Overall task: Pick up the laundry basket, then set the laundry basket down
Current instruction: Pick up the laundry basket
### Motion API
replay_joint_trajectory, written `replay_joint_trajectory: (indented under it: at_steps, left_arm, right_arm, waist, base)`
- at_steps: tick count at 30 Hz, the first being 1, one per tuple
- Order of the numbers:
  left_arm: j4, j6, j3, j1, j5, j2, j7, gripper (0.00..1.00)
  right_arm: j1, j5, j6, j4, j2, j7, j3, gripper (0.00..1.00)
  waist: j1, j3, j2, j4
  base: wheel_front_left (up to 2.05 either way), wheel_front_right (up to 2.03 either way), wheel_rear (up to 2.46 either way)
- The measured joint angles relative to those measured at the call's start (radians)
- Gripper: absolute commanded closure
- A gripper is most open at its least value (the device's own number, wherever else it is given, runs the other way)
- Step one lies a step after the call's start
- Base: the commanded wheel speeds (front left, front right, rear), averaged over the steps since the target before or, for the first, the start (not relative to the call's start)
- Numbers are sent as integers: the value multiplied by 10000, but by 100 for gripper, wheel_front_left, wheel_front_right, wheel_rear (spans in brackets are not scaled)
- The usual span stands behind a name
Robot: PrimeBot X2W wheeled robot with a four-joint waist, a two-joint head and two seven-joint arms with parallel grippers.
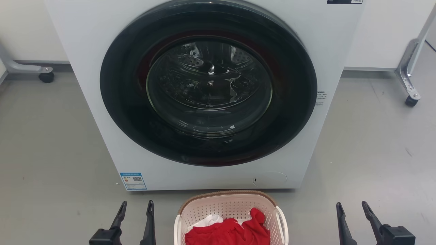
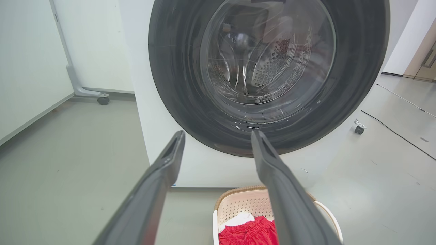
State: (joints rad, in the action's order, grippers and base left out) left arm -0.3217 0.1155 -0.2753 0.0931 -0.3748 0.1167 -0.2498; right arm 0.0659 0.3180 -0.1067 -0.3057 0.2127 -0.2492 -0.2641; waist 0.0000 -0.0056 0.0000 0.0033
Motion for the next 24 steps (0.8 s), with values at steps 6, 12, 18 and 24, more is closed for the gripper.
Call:
replay_joint_trajectory:
  at_steps: [6, 12, 18, 24]
  left_arm:
    - [-94, 0, 27, 0, 8, -4, 0, 0]
    - [-130, -2, 38, 0, 15, -23, 0, 0]
    - [-130, -12, 44, -8, 69, -75, 0, 0]
    - [-54, -12, 56, -31, 82, -88, 0, 0]
  right_arm:
    - [0, 0, 0, -52, -6, 0, 25, 0]
    - [-3, -2, 0, -77, -15, 0, 38, 0]
    - [-27, -2, 2, -61, -27, 0, 67, 0]
    - [-79, -6, 2, 33, -54, 0, 90, 0]
  waist:
    - [0, 8, 0, -6]
    - [0, 25, 0, -12]
    - [0, 87, 0, -13]
    - [0, 402, 0, -21]
  base:
    - [0, 0, 0]
    - [0, 0, 0]
    - [0, 0, 0]
    - [0, 0, 0]
